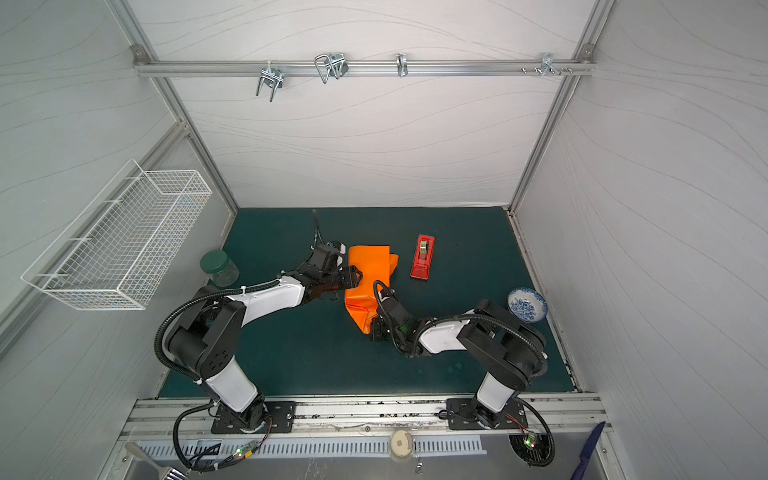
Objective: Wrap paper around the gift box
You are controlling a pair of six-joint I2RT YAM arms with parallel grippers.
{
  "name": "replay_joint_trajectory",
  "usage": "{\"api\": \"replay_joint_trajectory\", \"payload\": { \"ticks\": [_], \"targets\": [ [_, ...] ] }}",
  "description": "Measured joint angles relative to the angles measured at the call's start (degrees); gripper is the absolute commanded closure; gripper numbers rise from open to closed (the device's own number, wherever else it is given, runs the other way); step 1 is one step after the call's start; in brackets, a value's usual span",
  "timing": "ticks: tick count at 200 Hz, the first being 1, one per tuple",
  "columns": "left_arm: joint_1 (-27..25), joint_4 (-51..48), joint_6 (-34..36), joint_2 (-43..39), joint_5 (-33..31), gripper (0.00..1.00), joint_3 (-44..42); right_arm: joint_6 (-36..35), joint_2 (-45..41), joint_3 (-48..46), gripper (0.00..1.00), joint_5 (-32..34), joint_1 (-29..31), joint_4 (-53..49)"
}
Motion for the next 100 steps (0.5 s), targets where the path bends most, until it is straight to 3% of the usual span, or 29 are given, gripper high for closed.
{"api": "replay_joint_trajectory", "payload": {
  "ticks": [66,100],
  "targets": [
    [0.0,0.0,0.0,0.0,0.0,0.4,0.0,-2.4,0.4,0.8,1.0,-1.4,-4.0,-0.6],
    [0.0,-0.1,0.0,-0.1,0.0,0.38,0.0,-3.5,0.2,0.8,0.95,-2.1,-4.1,-1.0]
  ]
}}
